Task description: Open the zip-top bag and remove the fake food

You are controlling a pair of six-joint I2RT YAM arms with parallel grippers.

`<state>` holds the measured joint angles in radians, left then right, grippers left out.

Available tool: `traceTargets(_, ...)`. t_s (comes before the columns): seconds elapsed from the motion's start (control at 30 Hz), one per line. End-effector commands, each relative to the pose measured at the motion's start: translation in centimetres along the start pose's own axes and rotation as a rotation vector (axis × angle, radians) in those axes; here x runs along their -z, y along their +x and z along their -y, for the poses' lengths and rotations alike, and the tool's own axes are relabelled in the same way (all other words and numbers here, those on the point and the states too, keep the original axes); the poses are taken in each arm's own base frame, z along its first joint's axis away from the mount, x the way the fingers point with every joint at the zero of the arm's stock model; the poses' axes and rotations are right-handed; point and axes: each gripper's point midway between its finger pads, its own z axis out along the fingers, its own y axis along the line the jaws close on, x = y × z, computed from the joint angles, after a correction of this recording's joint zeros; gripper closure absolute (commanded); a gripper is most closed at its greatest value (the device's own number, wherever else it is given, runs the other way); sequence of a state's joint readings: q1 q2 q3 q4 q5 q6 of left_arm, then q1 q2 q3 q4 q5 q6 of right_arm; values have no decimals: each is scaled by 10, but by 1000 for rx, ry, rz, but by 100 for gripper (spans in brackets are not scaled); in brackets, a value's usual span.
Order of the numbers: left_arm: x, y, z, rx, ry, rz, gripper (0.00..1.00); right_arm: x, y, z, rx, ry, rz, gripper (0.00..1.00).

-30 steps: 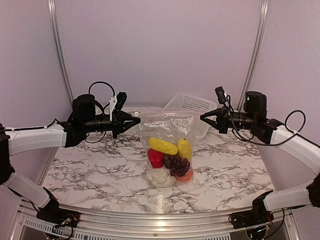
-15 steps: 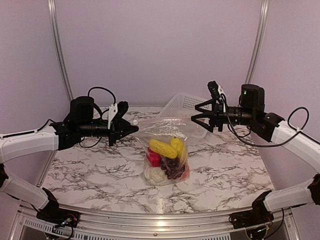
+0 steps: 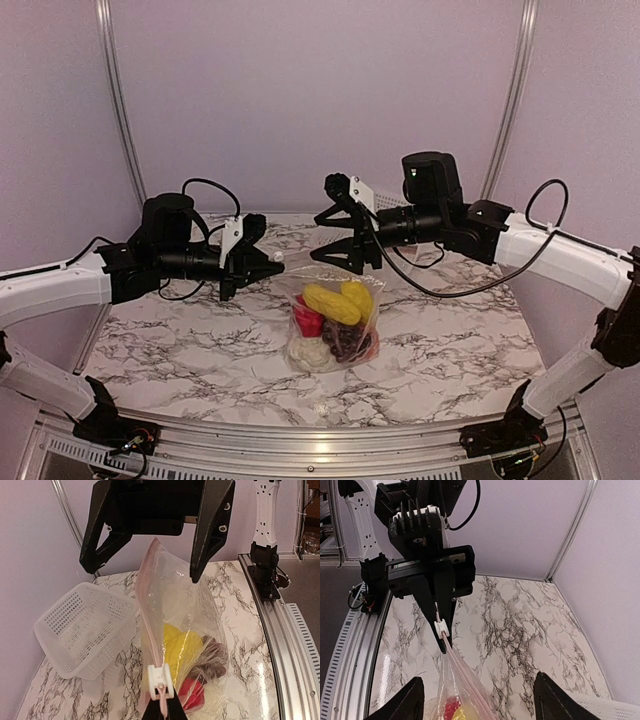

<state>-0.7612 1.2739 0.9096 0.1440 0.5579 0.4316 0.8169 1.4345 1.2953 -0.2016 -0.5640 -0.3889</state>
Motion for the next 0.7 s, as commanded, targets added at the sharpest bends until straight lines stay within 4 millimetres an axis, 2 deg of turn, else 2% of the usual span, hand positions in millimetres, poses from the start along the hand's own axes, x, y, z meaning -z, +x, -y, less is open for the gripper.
traceTargets(0.0, 5, -17, 5, -45, 1, 10, 100, -16, -14, -5, 97, -16, -27, 31)
traceTargets(0.23, 4, -21, 10, -53, 8, 19, 100, -36, -21, -16, 127, -79, -25, 42)
traceTargets(0.43, 3, -24, 8, -53, -1, 37, 100, -50, -15, -30, 141, -124, -49, 52)
traceTargets(0.67, 3, -25, 7, -43, -6, 47, 100, -55, -14, -32, 129, -134, -53, 57)
